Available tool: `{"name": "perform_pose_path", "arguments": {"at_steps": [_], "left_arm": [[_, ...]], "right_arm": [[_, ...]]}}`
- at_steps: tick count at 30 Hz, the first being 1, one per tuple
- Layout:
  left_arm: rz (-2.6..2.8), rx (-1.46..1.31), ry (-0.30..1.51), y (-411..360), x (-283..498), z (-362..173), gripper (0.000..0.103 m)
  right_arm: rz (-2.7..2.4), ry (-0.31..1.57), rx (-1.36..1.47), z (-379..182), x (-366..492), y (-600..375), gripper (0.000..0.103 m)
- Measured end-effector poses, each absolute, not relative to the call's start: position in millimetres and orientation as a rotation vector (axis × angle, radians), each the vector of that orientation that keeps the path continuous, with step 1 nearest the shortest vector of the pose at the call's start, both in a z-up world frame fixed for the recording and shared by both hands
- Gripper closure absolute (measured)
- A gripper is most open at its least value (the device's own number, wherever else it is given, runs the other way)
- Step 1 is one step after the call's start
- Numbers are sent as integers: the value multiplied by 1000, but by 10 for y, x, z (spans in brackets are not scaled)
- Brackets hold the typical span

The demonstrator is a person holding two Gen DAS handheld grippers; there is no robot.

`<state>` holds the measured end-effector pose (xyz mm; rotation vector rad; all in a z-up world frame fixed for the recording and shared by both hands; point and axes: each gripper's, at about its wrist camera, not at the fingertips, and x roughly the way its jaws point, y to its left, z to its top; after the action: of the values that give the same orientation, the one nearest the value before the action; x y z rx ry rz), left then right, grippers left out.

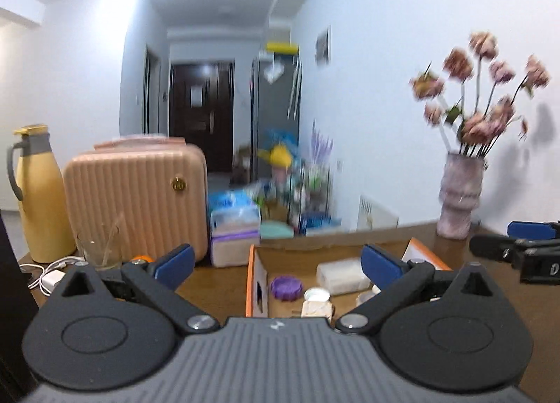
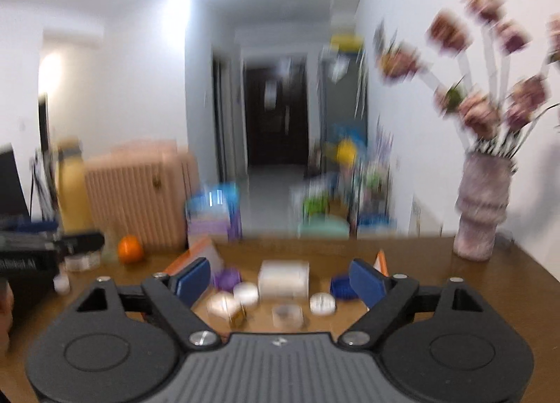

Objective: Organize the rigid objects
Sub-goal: 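Withdraw both open grippers from the box toward the lint brush, then grasp the red-and-white lint brush body with the left gripper while the right gripper grasps its handle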

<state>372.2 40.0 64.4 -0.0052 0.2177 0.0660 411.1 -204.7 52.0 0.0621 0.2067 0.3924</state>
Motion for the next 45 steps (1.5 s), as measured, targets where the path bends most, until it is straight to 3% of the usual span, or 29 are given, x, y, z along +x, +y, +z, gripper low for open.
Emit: {"name": "perform_pose_path", "arguments": {"at_steps": [11,19,29,39,45], "left_arm": [[48,3,133,336,2974,330,0],[103,-2,82,366,2193,167,0],[22,115,136,298,1016,-167,0],[10,79,157,351,1065,-214,0],[-13,40,255,371,1403,-304,0]], "right_arm": [[335,94,102,215,3330,-2182,12],[306,60,-69,-61,2504,-2259,4],[289,189,-106,-419,1443,-2299,4],[229,242,-33,-465,1330,-2418,6],[216,305,6,-543,1647,-2453,19]]}}
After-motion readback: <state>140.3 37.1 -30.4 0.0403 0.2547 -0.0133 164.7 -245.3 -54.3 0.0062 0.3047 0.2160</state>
